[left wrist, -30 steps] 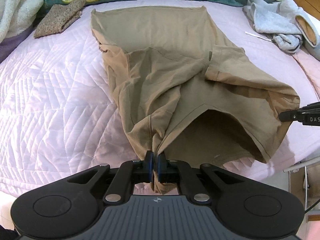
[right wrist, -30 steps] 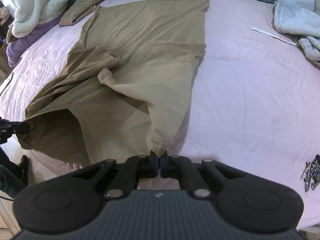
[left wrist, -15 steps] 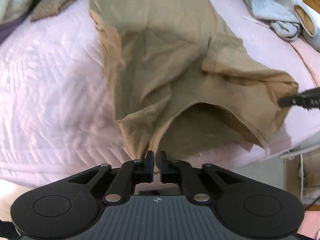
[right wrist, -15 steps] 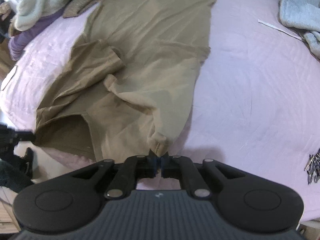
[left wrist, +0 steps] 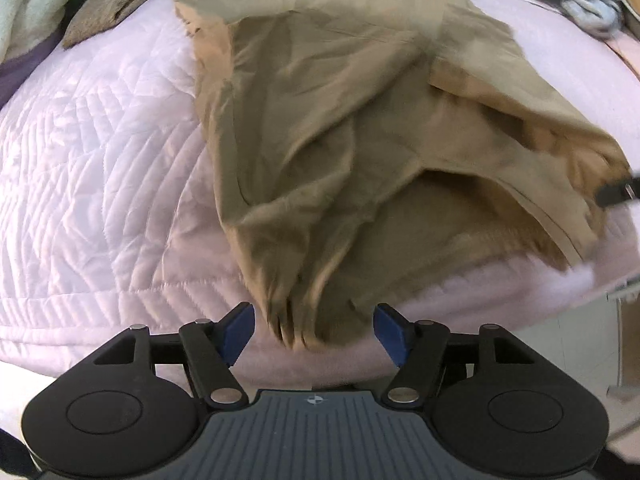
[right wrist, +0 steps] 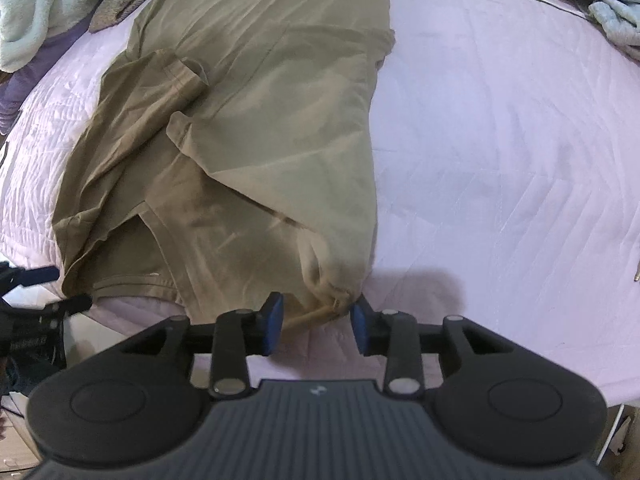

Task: Fold clothes

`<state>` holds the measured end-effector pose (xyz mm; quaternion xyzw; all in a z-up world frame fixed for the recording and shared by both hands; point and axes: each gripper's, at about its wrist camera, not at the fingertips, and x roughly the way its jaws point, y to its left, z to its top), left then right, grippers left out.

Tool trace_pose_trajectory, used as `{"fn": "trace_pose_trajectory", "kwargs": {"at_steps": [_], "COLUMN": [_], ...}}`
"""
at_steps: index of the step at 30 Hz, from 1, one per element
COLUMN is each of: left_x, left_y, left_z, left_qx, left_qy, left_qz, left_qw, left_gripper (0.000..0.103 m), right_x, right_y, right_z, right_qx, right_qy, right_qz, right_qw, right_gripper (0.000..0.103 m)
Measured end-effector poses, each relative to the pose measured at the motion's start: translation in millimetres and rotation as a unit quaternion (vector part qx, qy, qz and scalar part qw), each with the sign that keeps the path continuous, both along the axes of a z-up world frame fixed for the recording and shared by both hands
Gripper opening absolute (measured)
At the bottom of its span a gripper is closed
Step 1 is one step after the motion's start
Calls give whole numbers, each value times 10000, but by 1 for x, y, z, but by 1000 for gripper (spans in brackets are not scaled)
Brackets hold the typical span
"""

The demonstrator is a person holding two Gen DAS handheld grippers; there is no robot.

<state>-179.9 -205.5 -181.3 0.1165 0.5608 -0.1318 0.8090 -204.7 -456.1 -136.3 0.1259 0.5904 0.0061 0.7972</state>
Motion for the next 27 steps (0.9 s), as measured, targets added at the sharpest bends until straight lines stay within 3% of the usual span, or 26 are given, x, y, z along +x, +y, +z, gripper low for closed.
{"fn": "trace_pose_trajectory", "kwargs": {"at_steps": [3,5,6,8,10,13,19,20,21,22,27], "left_x": [12,13,15,17,20,25,28,28,28,29,28], "left_y": [9,8,5,-1,-2,2,6,7,7,7,11], "left_z": [-10,-13,-13,-11,-9,-9,-7,-8,-9,-9,1], "left_qx": [-146,-230,-243,-307,-336,-429,-487,-504,-530,-560,-746], "left_qy": [160,60,7,-50,-85,-5,79,84,87,91,51], "left_qz": [378,362,258,135,94,117,65,74,83,98,106], "left_qw": [9991,9991,9994,9994,9994,9990,9988,9987,9985,9983,9971], "left_gripper": [69,71,66,30,10,6,5,5,5,4,4], "right_x": [-1,-2,-3,-6,-8,-11,6,8,9,10,9], "right_y": [-4,-7,-8,-11,-13,-12,7,9,12,14,9], "right_z": [-4,-6,-8,-12,-14,-16,-30,-31,-31,-31,-16], "right_qx": [17,4,8,58,22,175,147,130,54,1,89], "right_qy": [3,38,59,60,53,-36,-225,-253,-317,-308,-441], "right_qz": [-109,-167,-207,-306,-384,-535,-284,-233,-114,42,202], "right_qw": [9999,9999,9998,9995,9992,9984,9992,9993,9994,9995,9988], "right_gripper": [39,40,40,41,42,44,50,47,19,6,6]}}
